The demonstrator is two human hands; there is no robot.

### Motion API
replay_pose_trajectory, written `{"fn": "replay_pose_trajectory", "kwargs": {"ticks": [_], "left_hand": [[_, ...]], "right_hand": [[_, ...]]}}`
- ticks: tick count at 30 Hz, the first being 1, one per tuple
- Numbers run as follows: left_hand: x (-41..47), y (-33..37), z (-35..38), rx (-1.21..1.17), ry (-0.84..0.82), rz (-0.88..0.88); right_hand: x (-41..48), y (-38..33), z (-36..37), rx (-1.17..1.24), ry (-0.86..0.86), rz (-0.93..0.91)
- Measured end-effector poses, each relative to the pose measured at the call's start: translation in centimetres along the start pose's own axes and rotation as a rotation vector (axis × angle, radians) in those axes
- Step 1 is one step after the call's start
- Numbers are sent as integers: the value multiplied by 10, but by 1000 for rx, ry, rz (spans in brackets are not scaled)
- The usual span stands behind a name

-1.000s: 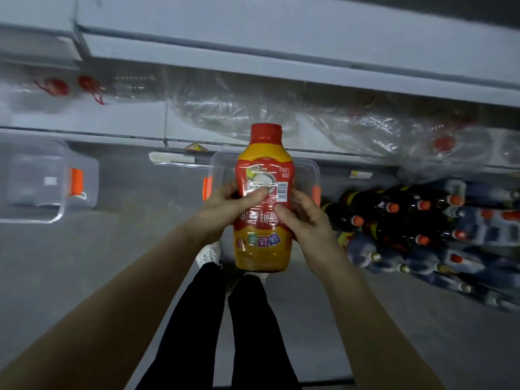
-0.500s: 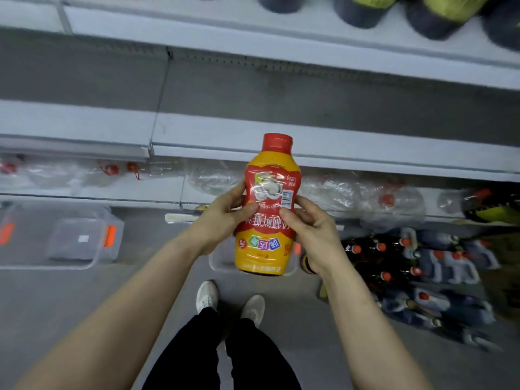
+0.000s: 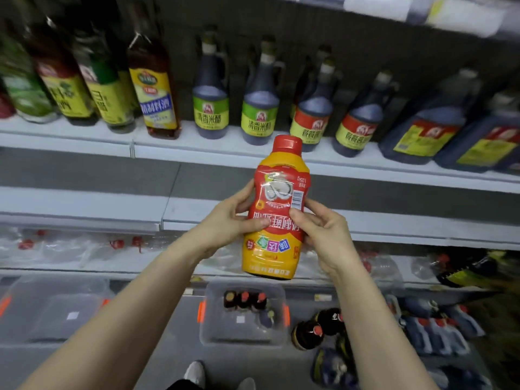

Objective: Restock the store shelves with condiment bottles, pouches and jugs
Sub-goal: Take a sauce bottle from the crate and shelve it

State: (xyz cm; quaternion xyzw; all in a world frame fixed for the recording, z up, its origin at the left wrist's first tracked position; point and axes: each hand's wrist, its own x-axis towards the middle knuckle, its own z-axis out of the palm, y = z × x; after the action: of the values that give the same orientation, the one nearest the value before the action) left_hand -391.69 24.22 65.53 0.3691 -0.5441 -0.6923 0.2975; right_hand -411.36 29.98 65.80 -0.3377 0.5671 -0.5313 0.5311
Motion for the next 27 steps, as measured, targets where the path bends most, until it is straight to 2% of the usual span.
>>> {"fn": "replay_pose_trajectory", "kwargs": {"ticks": [5, 14, 21, 27], "left_hand": [[-4, 45, 0, 51, 69, 98], [-28, 93, -27, 81, 183, 200], [-55, 113, -93, 92, 208, 308], [-103, 137, -188, 115, 261, 376]], "right_hand": [[0, -45, 13, -36, -47, -129], [3, -91, 56, -80, -209, -222], [7, -106, 129, -113, -259, -313], [11, -109, 239, -129, -324, -364]]}}
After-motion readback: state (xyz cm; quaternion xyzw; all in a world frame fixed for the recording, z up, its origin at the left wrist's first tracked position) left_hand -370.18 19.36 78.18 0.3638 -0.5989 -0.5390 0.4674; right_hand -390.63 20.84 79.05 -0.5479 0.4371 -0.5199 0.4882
